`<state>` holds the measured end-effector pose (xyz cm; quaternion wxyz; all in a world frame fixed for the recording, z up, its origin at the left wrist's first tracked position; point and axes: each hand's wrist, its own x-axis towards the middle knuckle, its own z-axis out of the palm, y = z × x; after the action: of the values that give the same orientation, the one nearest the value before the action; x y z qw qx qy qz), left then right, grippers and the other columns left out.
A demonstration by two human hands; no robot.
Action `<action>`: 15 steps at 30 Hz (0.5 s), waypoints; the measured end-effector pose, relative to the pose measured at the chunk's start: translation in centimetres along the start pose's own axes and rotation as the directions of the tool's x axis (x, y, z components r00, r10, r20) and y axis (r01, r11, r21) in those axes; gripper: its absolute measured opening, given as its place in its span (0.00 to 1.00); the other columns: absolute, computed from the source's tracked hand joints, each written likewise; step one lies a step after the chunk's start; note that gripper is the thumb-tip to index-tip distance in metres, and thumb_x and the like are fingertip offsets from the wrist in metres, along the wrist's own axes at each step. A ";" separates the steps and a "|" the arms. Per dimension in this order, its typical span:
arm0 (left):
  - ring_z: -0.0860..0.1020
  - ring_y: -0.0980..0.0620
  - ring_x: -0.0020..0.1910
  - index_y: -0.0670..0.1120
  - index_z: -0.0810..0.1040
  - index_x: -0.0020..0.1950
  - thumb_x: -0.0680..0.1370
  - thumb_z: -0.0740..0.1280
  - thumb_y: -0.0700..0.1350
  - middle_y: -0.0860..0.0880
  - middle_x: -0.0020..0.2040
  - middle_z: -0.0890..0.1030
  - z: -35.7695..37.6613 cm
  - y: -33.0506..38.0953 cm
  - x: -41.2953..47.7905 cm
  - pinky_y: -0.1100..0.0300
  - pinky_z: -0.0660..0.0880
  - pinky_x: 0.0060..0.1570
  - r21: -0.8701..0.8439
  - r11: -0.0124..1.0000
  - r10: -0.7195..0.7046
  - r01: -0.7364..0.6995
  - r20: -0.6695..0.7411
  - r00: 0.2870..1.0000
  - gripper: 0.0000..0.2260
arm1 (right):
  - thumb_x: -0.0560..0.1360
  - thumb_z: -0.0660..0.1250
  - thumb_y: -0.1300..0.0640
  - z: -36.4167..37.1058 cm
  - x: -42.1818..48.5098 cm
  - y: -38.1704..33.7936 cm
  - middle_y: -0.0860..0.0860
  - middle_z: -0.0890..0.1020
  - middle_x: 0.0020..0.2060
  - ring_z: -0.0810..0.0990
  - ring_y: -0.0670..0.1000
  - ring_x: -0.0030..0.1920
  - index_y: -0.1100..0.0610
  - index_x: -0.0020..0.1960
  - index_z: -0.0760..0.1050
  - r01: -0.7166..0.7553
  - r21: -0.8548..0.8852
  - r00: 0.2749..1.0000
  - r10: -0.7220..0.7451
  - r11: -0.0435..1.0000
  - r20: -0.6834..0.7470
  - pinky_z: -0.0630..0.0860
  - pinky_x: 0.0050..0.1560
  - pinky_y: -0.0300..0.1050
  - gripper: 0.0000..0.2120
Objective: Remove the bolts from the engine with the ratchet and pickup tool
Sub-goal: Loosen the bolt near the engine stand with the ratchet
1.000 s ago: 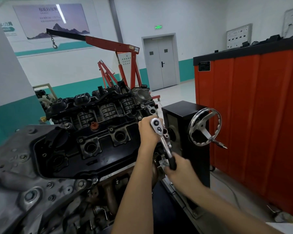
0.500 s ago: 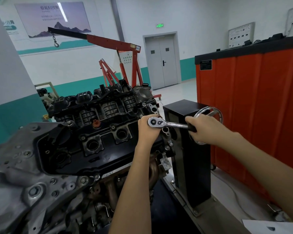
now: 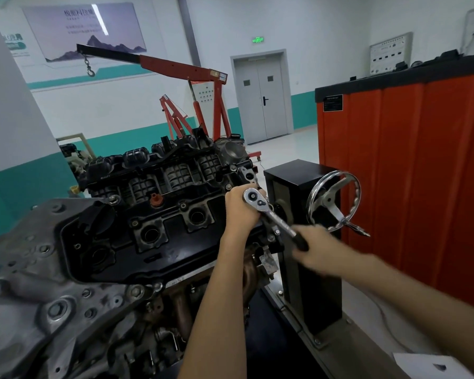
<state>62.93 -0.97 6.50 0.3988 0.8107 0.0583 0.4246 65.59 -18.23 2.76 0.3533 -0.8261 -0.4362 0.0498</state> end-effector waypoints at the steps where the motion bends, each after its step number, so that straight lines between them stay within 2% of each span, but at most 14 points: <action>1: 0.58 0.58 0.26 0.47 0.59 0.25 0.72 0.65 0.30 0.52 0.23 0.60 0.0 -0.1 0.0 0.62 0.57 0.30 0.022 1.000 0.013 -0.013 0.019 1.000 0.23 | 0.74 0.66 0.62 -2.4 0.8 0.7 0.48 0.75 0.33 0.74 0.42 0.28 0.53 0.44 0.72 0.029 -0.154 0.999 -0.026 0.988 0.020 0.69 0.28 0.35 0.06; 3: 0.58 0.57 0.27 0.47 0.60 0.25 0.71 0.64 0.29 0.52 0.23 0.61 0.0 -0.1 0.0 0.61 0.56 0.30 0.055 0.998 0.041 -0.042 0.023 0.999 0.22 | 0.74 0.67 0.58 -6.4 2.4 0.9 0.47 0.74 0.32 0.73 0.44 0.31 0.50 0.42 0.68 0.062 -0.434 0.997 -0.071 0.899 -0.005 0.67 0.31 0.38 0.08; 4: 0.57 0.56 0.28 0.48 0.59 0.25 0.70 0.64 0.29 0.52 0.23 0.61 0.0 0.0 -0.1 0.61 0.55 0.30 0.053 0.997 0.051 -0.051 0.006 0.999 0.22 | 0.73 0.66 0.57 -7.5 3.1 0.6 0.47 0.72 0.31 0.72 0.45 0.31 0.50 0.40 0.66 0.073 -0.521 0.994 -0.103 0.850 -0.029 0.66 0.32 0.39 0.09; 5: 0.57 0.56 0.28 0.49 0.58 0.25 0.70 0.64 0.29 0.52 0.24 0.60 0.0 0.1 -0.1 0.60 0.54 0.30 0.033 0.998 0.048 -0.047 -0.016 0.999 0.23 | 0.73 0.66 0.56 -7.8 3.4 0.3 0.47 0.72 0.31 0.71 0.46 0.31 0.49 0.39 0.65 0.076 -0.564 0.990 -0.128 0.822 -0.053 0.65 0.33 0.41 0.10; 7: 0.56 0.57 0.27 0.49 0.57 0.25 0.72 0.64 0.30 0.53 0.23 0.59 0.0 0.1 -0.1 0.60 0.54 0.29 -0.038 0.999 0.007 -0.009 -0.064 0.998 0.24 | 0.72 0.66 0.56 -6.4 3.0 -0.1 0.47 0.71 0.31 0.72 0.49 0.32 0.47 0.38 0.64 0.037 -0.533 0.986 -0.117 0.845 -0.116 0.65 0.33 0.42 0.11; 9: 0.57 0.57 0.24 0.49 0.56 0.24 0.73 0.63 0.30 0.54 0.22 0.58 0.1 0.2 0.1 0.63 0.55 0.28 -0.098 0.995 -0.044 0.034 -0.101 0.994 0.25 | 0.72 0.67 0.57 -3.2 1.4 -0.1 0.47 0.72 0.31 0.73 0.49 0.32 0.47 0.37 0.65 -0.005 -0.338 0.988 -0.048 0.941 -0.147 0.67 0.32 0.42 0.12; 11: 0.57 0.57 0.22 0.49 0.56 0.24 0.73 0.63 0.29 0.56 0.19 0.57 0.5 0.5 0.3 0.67 0.55 0.26 -0.129 0.989 -0.089 0.074 -0.118 0.989 0.26 | 0.72 0.68 0.61 0.4 -0.3 -0.6 0.49 0.75 0.31 0.74 0.48 0.29 0.51 0.40 0.71 -0.033 -0.012 0.993 0.032 0.999 -0.117 0.71 0.29 0.43 0.08; 13: 0.57 0.58 0.21 0.49 0.56 0.24 0.73 0.63 0.28 0.56 0.19 0.56 0.7 0.7 0.2 0.68 0.54 0.25 -0.126 0.989 -0.097 0.082 -0.121 0.988 0.25 | 0.71 0.67 0.65 3.9 -1.3 -2.0 0.48 0.74 0.28 0.72 0.44 0.26 0.54 0.39 0.72 -0.051 0.256 0.991 0.082 0.965 -0.109 0.71 0.27 0.38 0.08; 15: 0.56 0.58 0.21 0.48 0.56 0.25 0.73 0.63 0.29 0.56 0.21 0.57 0.8 0.9 0.0 0.69 0.53 0.25 -0.109 0.992 -0.069 0.057 -0.103 0.992 0.25 | 0.71 0.65 0.67 6.3 -1.8 -3.5 0.47 0.74 0.24 0.72 0.45 0.23 0.52 0.37 0.71 -0.038 0.453 0.991 0.091 0.890 -0.096 0.70 0.25 0.39 0.11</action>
<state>63.31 -2.09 6.81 0.4508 0.7622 0.0826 0.4572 59.65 -14.89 -0.15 0.5576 -0.7372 -0.3642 0.1138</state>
